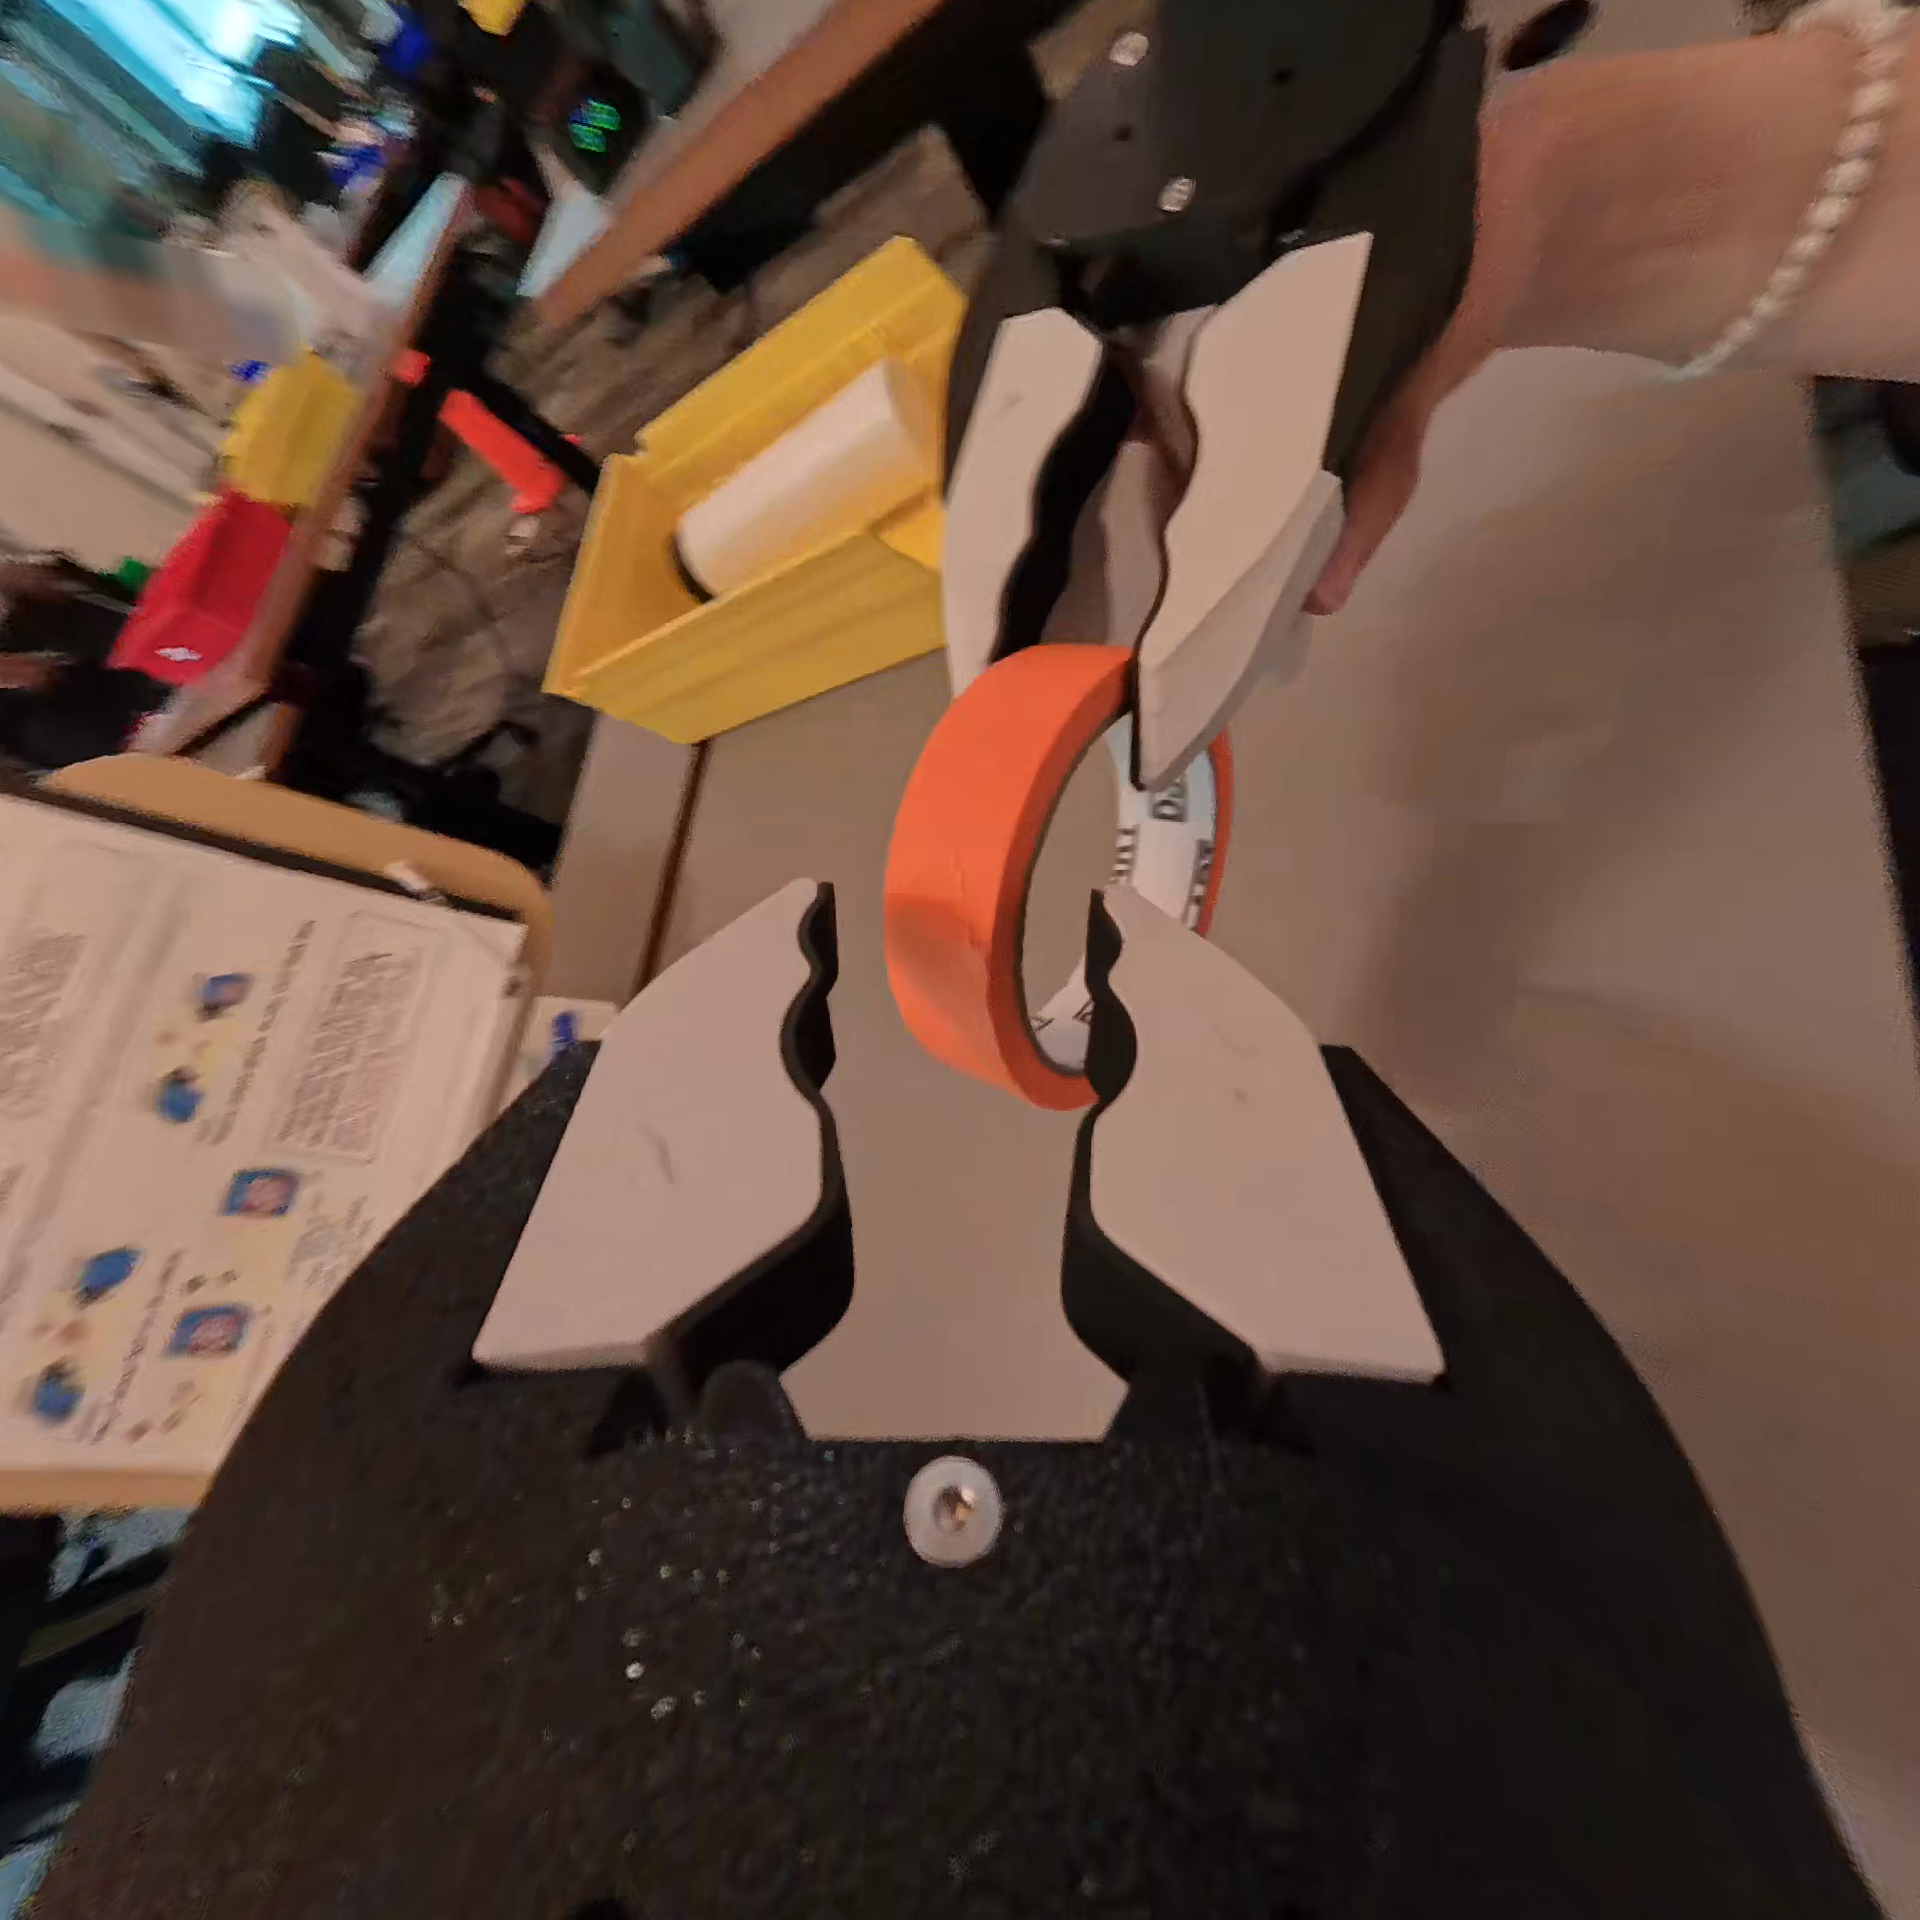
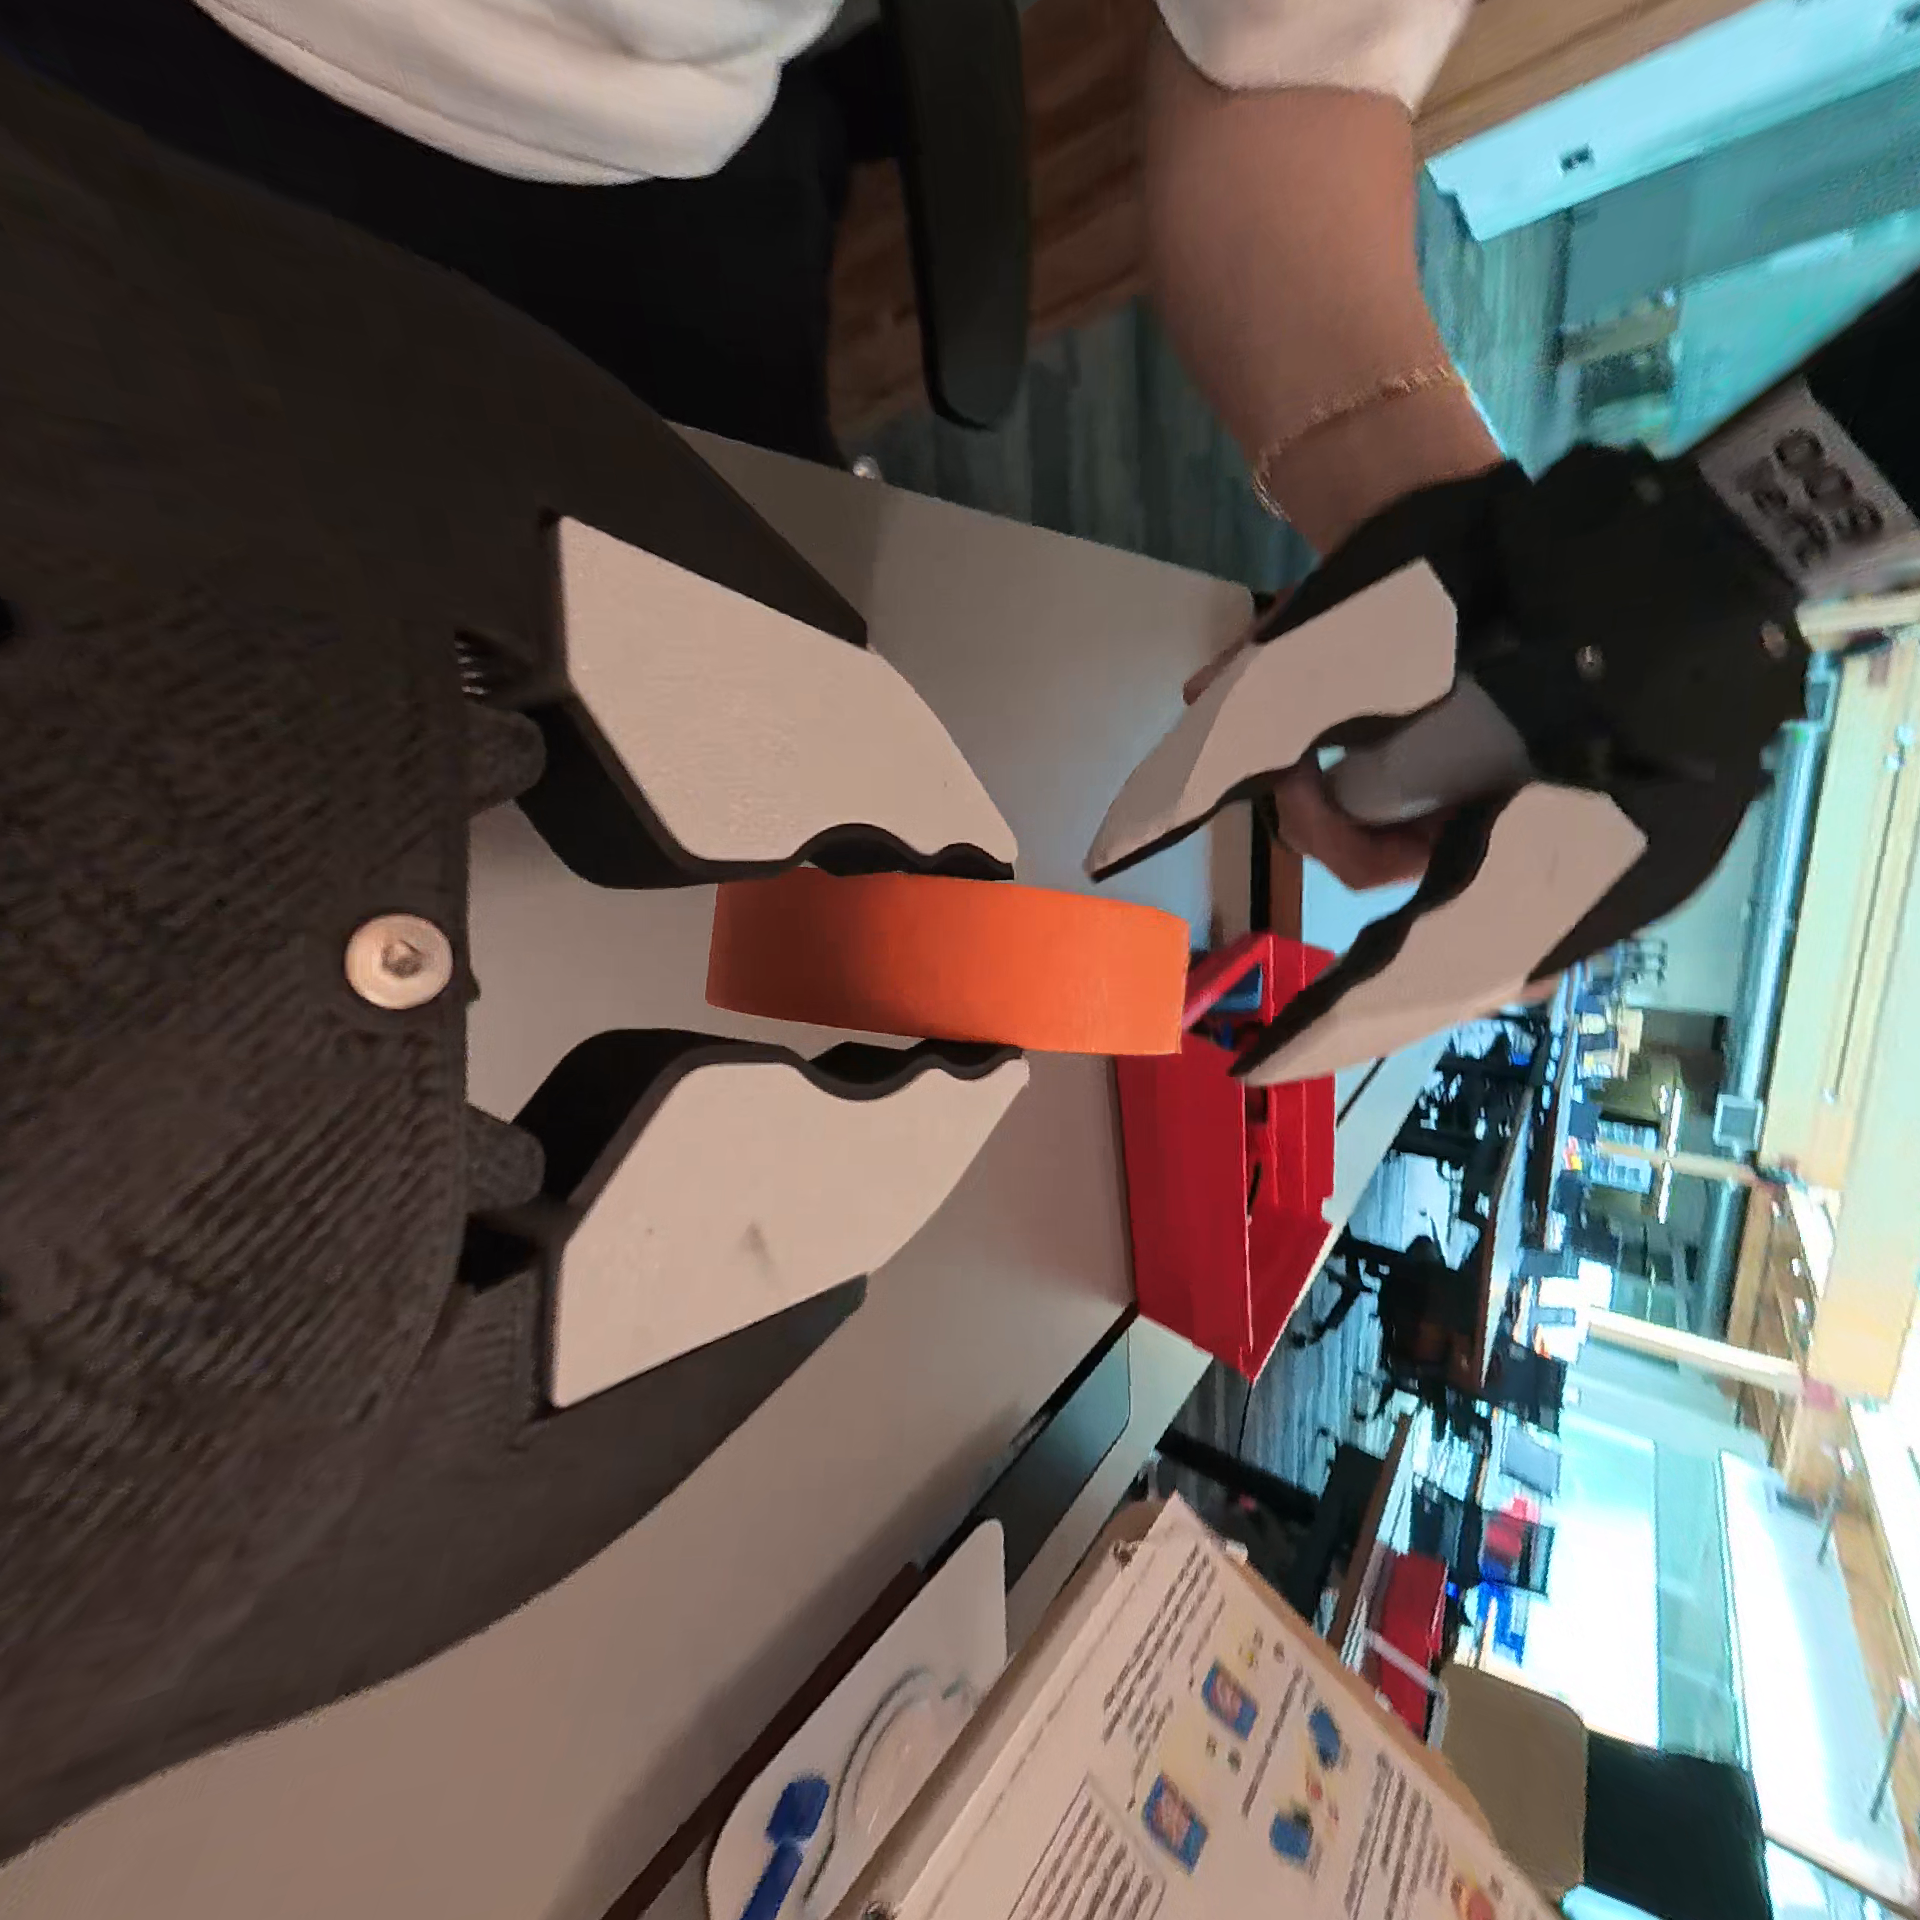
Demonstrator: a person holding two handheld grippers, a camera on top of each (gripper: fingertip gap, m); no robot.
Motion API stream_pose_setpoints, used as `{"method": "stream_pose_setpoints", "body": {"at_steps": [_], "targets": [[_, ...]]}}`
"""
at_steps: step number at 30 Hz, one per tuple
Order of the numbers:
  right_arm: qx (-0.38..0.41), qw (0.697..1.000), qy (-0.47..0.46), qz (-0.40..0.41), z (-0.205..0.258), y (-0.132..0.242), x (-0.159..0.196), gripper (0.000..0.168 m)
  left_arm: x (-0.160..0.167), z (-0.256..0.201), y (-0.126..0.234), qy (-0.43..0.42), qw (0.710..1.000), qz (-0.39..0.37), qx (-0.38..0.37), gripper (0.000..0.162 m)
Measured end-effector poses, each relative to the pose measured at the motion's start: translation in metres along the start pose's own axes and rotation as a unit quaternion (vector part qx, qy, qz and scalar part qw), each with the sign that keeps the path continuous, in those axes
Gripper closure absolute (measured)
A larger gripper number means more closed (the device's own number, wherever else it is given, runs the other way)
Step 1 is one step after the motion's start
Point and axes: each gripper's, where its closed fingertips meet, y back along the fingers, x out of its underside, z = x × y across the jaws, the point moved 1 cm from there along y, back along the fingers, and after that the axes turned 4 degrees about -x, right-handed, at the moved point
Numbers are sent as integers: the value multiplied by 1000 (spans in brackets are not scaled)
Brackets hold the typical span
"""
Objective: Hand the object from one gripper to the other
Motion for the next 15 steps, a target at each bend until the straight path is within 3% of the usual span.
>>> {"method": "stream_pose_setpoints", "body": {"at_steps": [4, 7, 12, 15], "targets": [[-14, 999, 43, 28, 13, -5, 0, 139, 0, -19, -11, 9, 995, 13, 96, 122], [-19, 998, 55, 34, 17, -4, 0, 139, 4, -24, -17, 24, 990, 20, 138, 134], [-19, 998, 53, 4, 13, 1, -3, 139, 0, -23, -22, 37, 989, -17, 140, 136], [31, 996, 69, -39, 1, 7, -11, 139, 2, -14, -27, 102, 985, -49, 134, 136]]}}
